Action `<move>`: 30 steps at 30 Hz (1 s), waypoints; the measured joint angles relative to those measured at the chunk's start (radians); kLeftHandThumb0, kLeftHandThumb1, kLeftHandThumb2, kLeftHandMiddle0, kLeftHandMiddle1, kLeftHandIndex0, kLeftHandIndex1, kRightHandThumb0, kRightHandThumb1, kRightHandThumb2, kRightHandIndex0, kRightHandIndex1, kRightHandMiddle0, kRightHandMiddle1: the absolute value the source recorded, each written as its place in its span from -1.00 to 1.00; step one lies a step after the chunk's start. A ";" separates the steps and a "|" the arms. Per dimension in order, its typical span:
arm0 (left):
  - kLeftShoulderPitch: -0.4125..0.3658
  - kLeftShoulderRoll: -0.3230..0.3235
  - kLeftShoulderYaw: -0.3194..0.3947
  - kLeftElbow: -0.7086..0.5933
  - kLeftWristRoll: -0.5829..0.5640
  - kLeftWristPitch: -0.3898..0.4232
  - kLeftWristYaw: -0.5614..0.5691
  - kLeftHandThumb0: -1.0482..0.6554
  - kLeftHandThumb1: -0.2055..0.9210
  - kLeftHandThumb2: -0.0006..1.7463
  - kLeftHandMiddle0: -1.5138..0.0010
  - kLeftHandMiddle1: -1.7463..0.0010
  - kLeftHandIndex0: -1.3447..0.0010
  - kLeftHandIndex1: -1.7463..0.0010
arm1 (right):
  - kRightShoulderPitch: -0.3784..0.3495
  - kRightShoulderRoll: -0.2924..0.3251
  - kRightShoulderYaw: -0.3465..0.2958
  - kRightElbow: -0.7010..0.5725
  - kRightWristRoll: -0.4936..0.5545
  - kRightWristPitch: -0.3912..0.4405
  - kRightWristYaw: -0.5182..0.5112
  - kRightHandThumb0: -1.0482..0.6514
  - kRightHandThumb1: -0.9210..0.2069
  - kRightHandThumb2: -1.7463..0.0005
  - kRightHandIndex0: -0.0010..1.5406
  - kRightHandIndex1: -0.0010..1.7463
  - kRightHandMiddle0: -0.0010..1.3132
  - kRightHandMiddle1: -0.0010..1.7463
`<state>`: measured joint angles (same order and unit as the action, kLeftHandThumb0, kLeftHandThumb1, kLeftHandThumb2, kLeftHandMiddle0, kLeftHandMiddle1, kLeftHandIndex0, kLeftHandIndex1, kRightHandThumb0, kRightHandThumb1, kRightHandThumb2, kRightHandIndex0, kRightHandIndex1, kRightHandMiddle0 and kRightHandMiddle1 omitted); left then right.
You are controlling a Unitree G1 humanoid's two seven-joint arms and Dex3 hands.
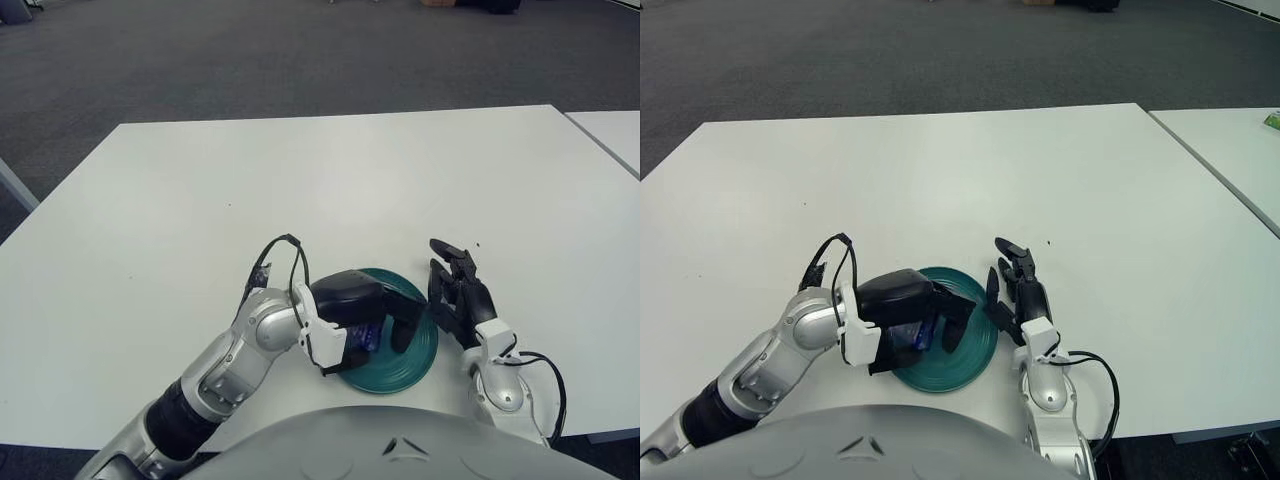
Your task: Put the gum into the plate.
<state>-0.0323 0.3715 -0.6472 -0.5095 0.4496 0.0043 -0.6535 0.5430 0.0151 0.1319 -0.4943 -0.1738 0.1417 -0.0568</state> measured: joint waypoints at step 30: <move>0.007 0.038 -0.001 0.142 0.114 -0.161 0.067 -1.00 1.00 -0.66 0.99 0.97 1.00 0.97 | -0.004 0.004 -0.005 -0.014 0.075 0.037 -0.005 -0.48 -1.00 -0.12 -0.66 -0.99 -1.00 -0.26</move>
<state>-0.0258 0.4099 -0.6484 -0.3675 0.5633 -0.1566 -0.5862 0.5389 0.0191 0.1272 -0.5082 -0.0983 0.1787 -0.0619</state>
